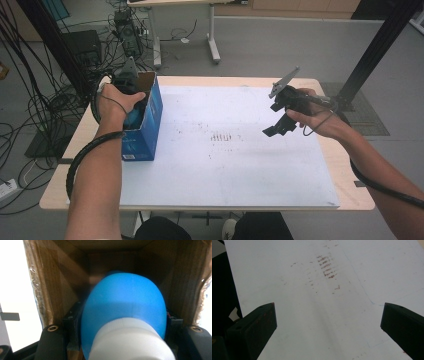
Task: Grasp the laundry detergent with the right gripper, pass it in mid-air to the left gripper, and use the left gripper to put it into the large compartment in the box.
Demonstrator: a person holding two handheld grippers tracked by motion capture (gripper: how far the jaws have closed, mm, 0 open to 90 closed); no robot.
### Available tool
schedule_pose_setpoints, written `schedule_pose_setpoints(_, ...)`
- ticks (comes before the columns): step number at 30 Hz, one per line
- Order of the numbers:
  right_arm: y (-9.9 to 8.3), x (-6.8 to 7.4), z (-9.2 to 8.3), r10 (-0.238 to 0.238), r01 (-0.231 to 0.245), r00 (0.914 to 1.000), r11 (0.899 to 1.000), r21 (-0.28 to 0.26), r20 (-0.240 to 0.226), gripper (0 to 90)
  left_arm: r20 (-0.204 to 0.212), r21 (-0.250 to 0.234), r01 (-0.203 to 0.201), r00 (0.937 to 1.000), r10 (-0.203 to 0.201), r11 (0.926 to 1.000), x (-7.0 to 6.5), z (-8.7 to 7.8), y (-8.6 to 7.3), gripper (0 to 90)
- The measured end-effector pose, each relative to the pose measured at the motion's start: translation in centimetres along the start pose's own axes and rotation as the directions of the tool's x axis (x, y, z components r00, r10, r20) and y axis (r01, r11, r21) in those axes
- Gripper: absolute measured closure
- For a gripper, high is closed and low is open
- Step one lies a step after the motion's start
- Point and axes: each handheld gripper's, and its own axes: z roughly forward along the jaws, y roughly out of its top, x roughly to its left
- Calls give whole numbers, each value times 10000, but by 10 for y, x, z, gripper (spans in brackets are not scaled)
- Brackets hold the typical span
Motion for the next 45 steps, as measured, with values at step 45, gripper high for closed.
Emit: schedule_pose_setpoints(45,0,-1,-8,-13,13,9998,10000,-17,196,3,-63,-160,31,10000,-32,9999,-2,1,2,359)
